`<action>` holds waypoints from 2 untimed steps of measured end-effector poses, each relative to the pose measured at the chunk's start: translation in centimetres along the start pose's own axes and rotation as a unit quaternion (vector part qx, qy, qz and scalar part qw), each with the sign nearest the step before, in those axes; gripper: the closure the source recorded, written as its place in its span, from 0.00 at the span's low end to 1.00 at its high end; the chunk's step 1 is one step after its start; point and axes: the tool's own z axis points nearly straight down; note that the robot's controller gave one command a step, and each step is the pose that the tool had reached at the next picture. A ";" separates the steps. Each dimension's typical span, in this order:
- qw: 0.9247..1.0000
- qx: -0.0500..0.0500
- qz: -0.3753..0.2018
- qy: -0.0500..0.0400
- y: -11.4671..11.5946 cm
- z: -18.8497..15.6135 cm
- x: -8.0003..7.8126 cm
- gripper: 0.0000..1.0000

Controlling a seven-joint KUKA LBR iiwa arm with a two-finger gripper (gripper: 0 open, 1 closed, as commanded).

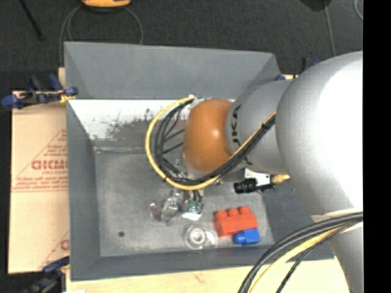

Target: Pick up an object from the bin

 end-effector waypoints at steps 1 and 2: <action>0.998 -0.001 0.061 -0.007 -0.2 -0.1 0.9 0.00; 0.998 -0.001 0.061 0.003 0.2 -0.3 1.3 1.00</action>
Offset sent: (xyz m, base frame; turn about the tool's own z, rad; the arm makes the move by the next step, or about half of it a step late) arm -0.0168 0.0014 -0.0068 0.1264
